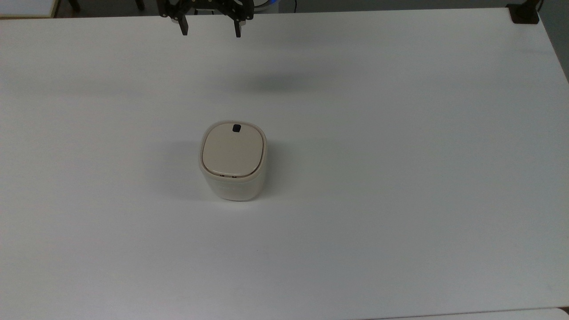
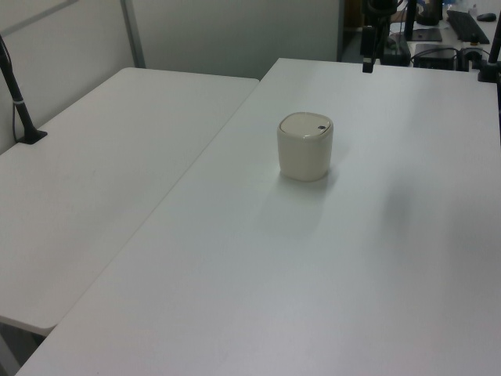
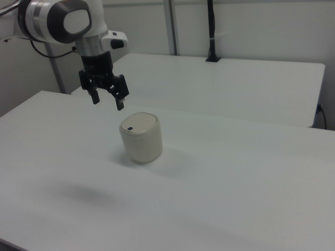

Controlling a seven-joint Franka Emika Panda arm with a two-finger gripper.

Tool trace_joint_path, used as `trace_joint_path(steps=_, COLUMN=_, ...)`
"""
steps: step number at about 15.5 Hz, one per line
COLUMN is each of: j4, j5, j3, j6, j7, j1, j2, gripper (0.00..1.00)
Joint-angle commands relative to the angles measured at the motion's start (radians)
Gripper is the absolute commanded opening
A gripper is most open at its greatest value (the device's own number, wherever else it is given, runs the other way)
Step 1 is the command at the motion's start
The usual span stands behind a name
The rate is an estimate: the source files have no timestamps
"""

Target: Open the trash bin

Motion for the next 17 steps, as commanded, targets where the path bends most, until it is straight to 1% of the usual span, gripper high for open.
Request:
trace_joint_path(steps=1, j4=-0.024, j5=-0.02, j3=-0.011, j6=-0.008, j7=-0.005, j1=0.01, j2=-0.026, gripper=1.0)
trace_joint_path(steps=16, j4=-0.023, j5=-0.019, j3=-0.011, j6=0.033, j7=-0.015, j1=0.012, j2=-0.003, gripper=1.0)
trace_joint_path(steps=17, j4=-0.023, j5=-0.019, j3=-0.011, j6=0.033, j7=-0.016, j1=0.012, j2=-0.003, gripper=0.95)
